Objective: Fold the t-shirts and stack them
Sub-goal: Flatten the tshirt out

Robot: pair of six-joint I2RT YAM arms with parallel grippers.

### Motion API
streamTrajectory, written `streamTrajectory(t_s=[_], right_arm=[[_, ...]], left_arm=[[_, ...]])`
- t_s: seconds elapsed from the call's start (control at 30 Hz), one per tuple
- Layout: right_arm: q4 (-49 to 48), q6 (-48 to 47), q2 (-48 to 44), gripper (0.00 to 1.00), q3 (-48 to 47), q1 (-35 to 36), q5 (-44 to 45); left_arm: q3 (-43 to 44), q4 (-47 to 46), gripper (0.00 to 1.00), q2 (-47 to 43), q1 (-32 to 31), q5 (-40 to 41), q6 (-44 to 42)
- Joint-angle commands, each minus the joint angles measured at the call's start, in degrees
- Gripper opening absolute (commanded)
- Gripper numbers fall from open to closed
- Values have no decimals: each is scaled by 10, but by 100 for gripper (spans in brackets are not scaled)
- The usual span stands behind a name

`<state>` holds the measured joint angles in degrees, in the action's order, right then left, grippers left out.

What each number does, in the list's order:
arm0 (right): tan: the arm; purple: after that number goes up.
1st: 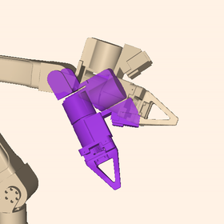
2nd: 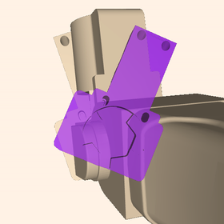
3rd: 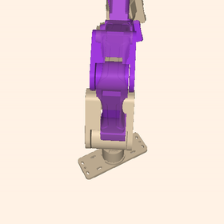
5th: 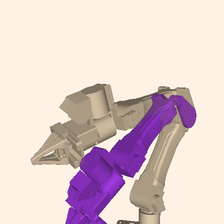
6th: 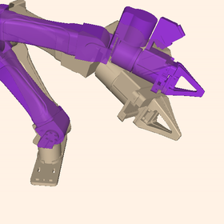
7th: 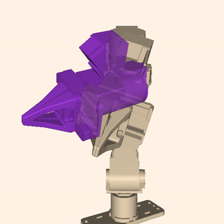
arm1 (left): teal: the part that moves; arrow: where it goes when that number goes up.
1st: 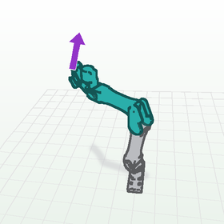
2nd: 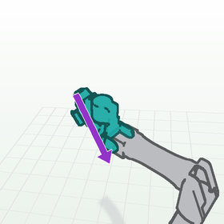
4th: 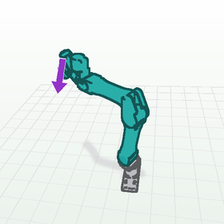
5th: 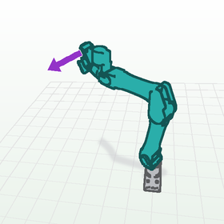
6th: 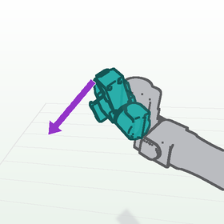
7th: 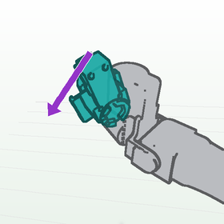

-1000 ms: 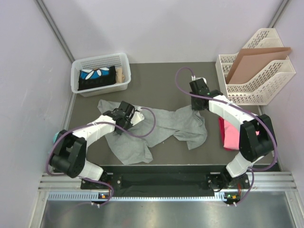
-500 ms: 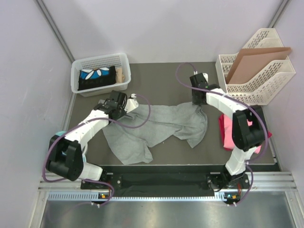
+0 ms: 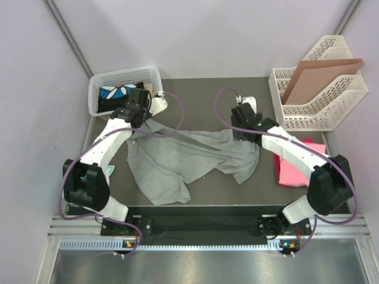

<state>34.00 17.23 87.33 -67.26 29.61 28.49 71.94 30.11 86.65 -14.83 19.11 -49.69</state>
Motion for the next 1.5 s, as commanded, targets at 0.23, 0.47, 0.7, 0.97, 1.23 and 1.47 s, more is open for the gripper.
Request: streamTrajectory(t_s=[0.23, 0.47, 0.7, 0.97, 1.23, 1.47], right_arm=[[-72, 16, -49, 68, 124, 115, -71], [-122, -27, 9, 70, 85, 149, -20], [-133, -59, 111, 68, 1, 149, 13], [-145, -72, 186, 64, -48, 138, 35], [-140, -70, 203, 59, -53, 131, 22], [-147, -72, 139, 62, -12, 141, 10]], left_arm=[[116, 4, 0, 62, 16, 29, -52], [146, 32, 0, 71, 16, 32, -55], [132, 35, 0, 61, 16, 34, -58], [114, 28, 0, 48, 16, 32, -64], [115, 26, 0, 46, 16, 31, -67], [108, 24, 0, 41, 16, 30, -70]])
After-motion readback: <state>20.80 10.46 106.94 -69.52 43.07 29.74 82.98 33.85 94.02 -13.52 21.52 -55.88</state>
